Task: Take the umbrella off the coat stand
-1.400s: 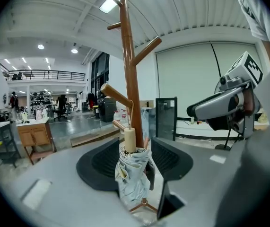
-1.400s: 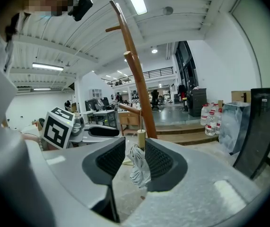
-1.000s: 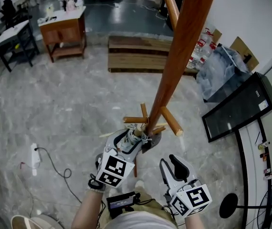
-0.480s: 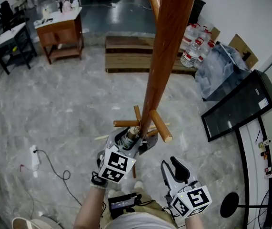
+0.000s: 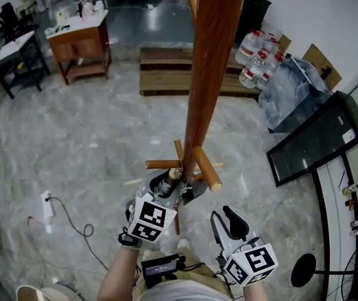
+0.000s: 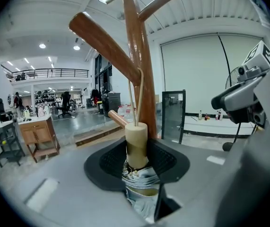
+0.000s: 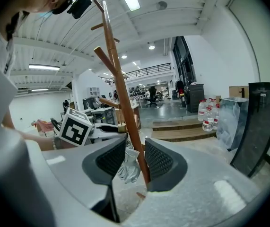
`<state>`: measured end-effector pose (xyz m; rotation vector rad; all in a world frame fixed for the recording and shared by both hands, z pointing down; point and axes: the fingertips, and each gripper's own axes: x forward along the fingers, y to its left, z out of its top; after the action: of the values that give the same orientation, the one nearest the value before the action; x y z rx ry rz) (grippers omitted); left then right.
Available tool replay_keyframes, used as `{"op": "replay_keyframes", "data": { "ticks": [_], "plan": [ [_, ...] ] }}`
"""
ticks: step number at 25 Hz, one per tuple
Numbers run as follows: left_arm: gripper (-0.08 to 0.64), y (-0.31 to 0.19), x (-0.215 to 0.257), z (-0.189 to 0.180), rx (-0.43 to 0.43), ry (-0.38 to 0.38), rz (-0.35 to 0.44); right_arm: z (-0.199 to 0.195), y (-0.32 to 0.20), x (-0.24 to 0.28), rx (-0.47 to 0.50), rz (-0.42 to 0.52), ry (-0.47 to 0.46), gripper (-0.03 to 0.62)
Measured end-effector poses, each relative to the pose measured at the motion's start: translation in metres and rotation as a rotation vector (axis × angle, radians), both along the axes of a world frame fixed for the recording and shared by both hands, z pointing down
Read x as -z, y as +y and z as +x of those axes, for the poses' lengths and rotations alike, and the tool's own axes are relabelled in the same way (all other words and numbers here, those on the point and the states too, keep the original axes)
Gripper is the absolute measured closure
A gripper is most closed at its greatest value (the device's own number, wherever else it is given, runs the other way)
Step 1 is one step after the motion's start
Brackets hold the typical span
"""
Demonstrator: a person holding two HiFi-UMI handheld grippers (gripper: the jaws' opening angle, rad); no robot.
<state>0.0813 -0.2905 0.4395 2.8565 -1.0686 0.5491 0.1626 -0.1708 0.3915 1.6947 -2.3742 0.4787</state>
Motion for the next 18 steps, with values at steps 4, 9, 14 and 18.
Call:
{"op": "replay_keyframes", "data": {
  "ticks": [4, 9, 14, 18],
  "plan": [
    [0.409, 0.000, 0.001, -0.003, 0.011, -0.009, -0.006, -0.002, -0.001, -0.001, 0.005, -0.002, -0.004, 0.466],
    [0.408, 0.000, 0.011, -0.005, 0.015, 0.002, 0.002, -0.001, -0.003, -0.002, 0.011, 0.000, -0.011, 0.466],
    [0.408, 0.001, 0.020, -0.009, 0.026, 0.002, 0.014, -0.003, -0.006, -0.001, 0.027, 0.004, -0.015, 0.466],
    [0.408, 0.001, 0.032, -0.015, 0.040, 0.014, 0.030, -0.008, -0.010, -0.001, 0.052, 0.010, -0.020, 0.466]
  ]
}}
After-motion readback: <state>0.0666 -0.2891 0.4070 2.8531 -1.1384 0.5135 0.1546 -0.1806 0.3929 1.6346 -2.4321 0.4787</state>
